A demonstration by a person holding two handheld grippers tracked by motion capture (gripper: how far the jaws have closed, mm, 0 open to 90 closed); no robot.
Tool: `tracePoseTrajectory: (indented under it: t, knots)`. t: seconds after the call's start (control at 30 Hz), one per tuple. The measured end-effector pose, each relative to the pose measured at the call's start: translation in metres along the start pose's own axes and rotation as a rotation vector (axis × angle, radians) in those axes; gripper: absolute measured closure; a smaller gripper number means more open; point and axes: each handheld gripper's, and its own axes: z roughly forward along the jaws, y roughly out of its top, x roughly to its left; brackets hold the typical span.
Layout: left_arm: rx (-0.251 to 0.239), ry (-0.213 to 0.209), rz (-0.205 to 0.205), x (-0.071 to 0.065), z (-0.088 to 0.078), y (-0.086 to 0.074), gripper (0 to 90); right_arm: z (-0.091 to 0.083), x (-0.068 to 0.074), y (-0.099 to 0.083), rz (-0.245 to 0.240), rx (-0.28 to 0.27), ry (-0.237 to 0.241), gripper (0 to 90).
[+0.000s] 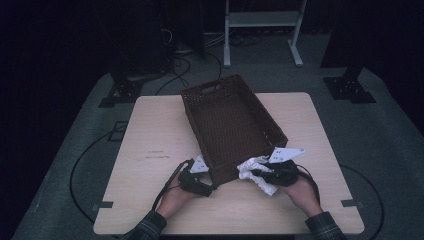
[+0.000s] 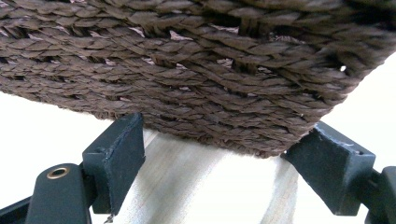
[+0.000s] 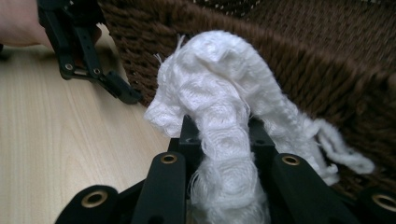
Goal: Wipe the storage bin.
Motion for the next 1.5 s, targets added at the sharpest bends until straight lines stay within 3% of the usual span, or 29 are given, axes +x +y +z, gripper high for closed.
tracePoseTrajectory:
  t: [0.5, 0.6, 1.1, 1.5]
  knots:
    - [-0.001, -0.001, -0.003, 0.000, 0.000, 0.000, 18.6, -0.020, 0.001, 0.026, -0.043, -0.116, -0.003, 73.5]
    - [0.000, -0.001, -0.002, 0.000, 0.000, 0.000, 18.6, -0.019, 0.001, 0.031, -0.046, -0.118, 0.002, 73.5]
    - [0.000, 0.000, 0.000, 0.000, 0.000, 0.000, 18.8, 0.000, 0.006, 0.022, -0.035, -0.081, 0.044, 73.6]
    - [-0.004, 0.001, -0.002, 0.000, 0.000, 0.000, 18.8, 0.022, 0.007, 0.009, -0.035, 0.019, 0.067, 73.6]
